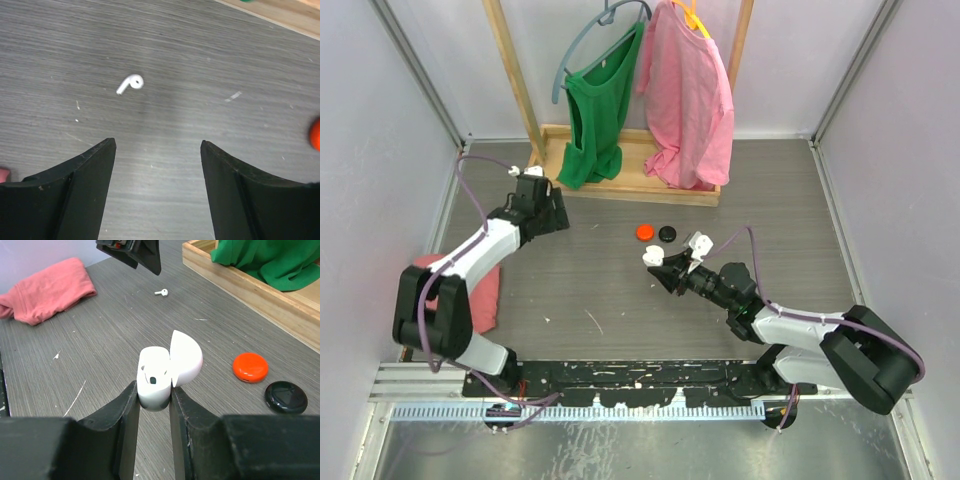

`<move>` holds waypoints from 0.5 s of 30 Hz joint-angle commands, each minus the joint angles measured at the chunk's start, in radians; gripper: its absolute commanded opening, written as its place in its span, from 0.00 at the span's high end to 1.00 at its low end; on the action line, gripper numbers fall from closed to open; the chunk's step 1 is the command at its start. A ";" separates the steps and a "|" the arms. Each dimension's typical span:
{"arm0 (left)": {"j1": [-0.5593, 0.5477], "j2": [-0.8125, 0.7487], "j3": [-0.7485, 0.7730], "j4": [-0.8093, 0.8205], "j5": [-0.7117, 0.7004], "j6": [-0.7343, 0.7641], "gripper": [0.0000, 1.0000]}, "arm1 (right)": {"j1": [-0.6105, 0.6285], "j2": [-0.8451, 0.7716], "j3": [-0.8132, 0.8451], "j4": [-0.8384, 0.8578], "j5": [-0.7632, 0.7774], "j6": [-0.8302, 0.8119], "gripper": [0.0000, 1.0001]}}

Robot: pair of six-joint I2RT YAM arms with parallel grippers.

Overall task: Insert the wireless bluetooth earbuds into the charging case
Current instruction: Pick up the earbud from the center of the board.

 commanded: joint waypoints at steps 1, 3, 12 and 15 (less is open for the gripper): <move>0.068 0.107 0.102 0.029 0.046 -0.032 0.33 | 0.005 0.019 0.039 0.070 0.019 0.005 0.99; 0.085 0.162 0.141 0.022 0.044 -0.031 0.37 | 0.004 0.020 0.038 0.072 0.019 0.007 0.99; 0.135 0.368 0.306 -0.043 0.040 0.016 0.49 | 0.004 0.023 0.041 0.070 0.022 0.007 0.99; 0.137 0.417 0.353 -0.069 0.036 0.027 0.51 | 0.005 0.018 0.041 0.063 0.026 0.006 0.99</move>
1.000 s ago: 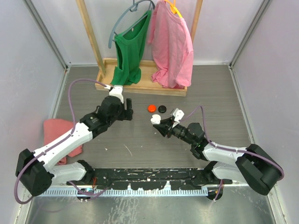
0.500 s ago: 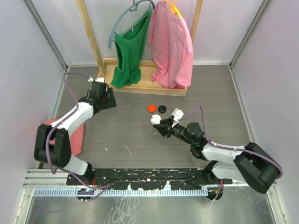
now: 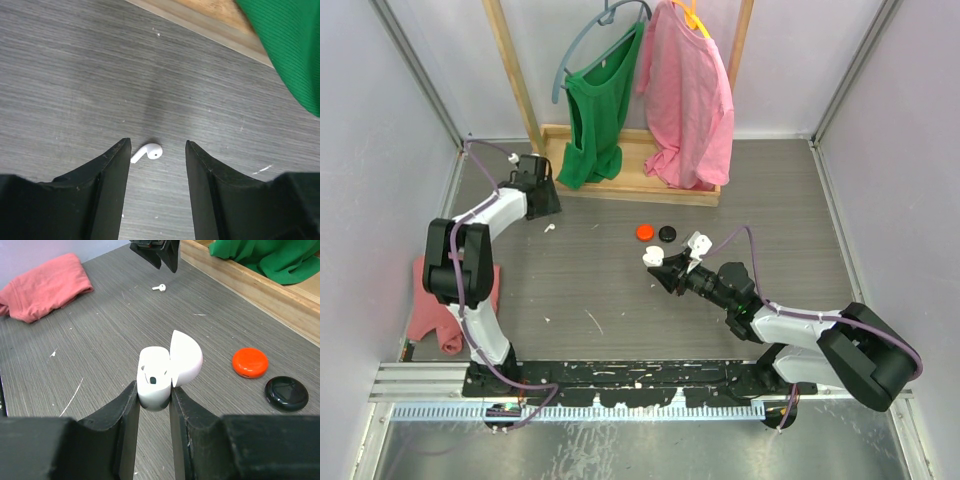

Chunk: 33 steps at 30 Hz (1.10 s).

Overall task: Insert the wireless bluetooth earbuds into the charging case
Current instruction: Pick up the earbud from the center of the board.

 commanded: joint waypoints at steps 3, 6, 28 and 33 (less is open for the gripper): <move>0.009 0.088 0.111 -0.078 0.010 0.033 0.52 | 0.005 -0.004 0.042 0.056 0.013 0.005 0.99; 0.009 0.118 0.136 -0.116 0.014 0.033 0.54 | 0.005 -0.003 0.044 0.057 0.011 0.004 0.99; 0.006 0.167 0.113 -0.226 0.098 0.020 0.74 | 0.005 -0.006 0.050 0.043 0.008 0.005 0.99; -0.005 0.117 0.047 -0.228 0.154 -0.011 0.79 | 0.005 -0.006 0.052 0.040 0.004 0.005 0.99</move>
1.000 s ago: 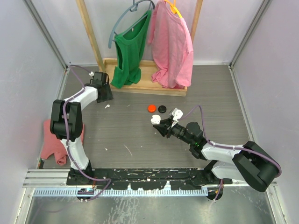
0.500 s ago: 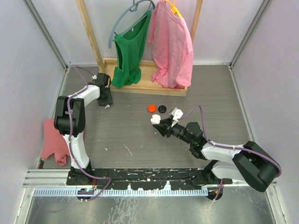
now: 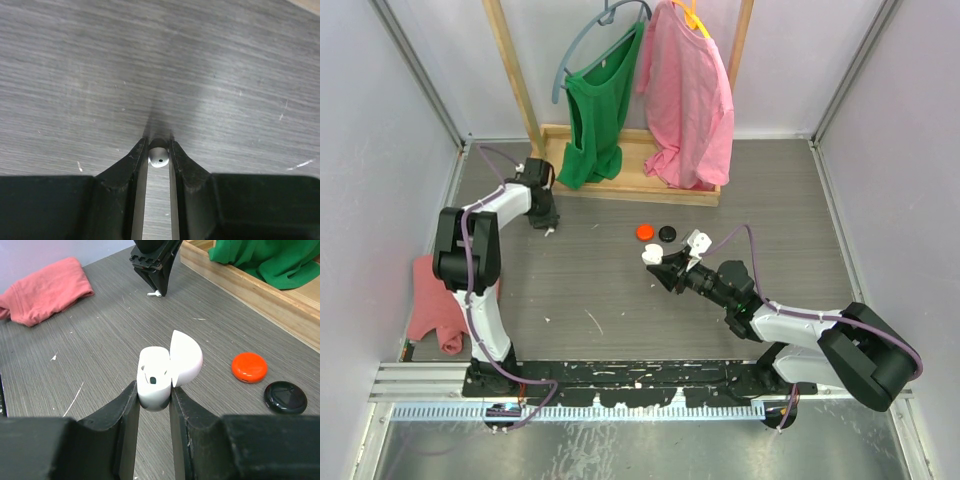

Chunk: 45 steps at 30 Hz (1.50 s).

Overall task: Insert the wireless bluetooth earbuds into the charging case
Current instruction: Pick up the earbud from the center of the board.

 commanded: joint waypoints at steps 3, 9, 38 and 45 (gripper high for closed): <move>-0.034 -0.084 -0.116 -0.054 0.110 -0.056 0.79 | 0.005 -0.005 0.036 0.048 0.004 0.007 0.99; -0.093 -0.174 -0.234 -0.056 0.107 -0.089 0.79 | 0.005 -0.007 0.036 0.046 0.004 0.006 0.99; -0.281 -0.384 -0.430 0.014 0.124 -0.204 0.65 | 0.005 -0.001 0.043 0.031 0.012 0.010 0.99; -0.279 -0.436 -0.415 -0.061 -0.005 -0.181 0.65 | 0.004 -0.002 0.045 0.027 0.013 0.009 0.99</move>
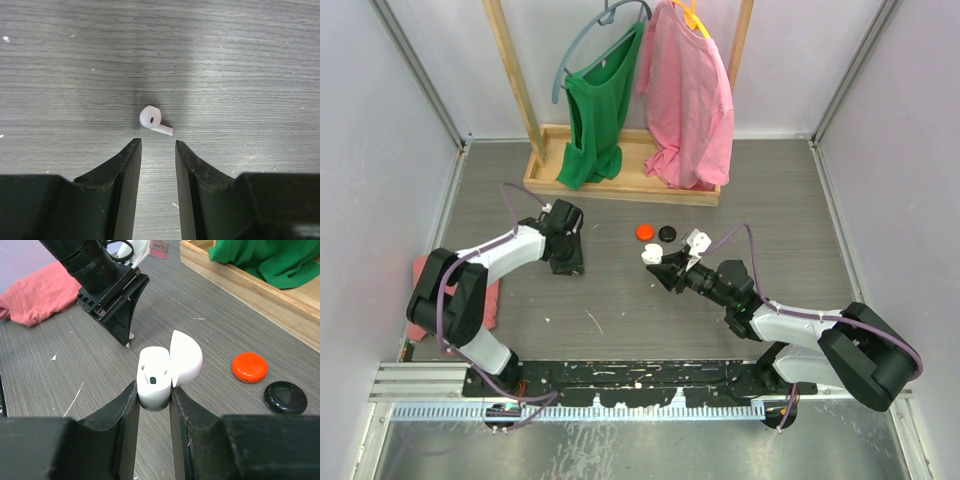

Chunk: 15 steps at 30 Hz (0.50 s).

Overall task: Insert the wireless bluetooth earbuds into the charging case
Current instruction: Pick up the earbud from the center of the board.

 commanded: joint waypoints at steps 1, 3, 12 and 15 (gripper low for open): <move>0.000 -0.062 0.024 -0.042 -0.107 0.008 0.65 | 0.005 -0.002 0.039 0.035 0.015 0.007 0.99; 0.000 -0.059 0.035 -0.038 -0.125 0.014 0.65 | 0.005 0.000 0.039 0.034 0.014 0.007 0.99; 0.000 0.028 0.073 -0.003 -0.123 0.035 0.69 | 0.004 0.000 0.040 0.032 0.016 0.004 0.99; 0.000 0.042 0.082 0.003 -0.114 0.036 0.69 | 0.005 0.003 0.041 0.032 0.016 0.005 0.99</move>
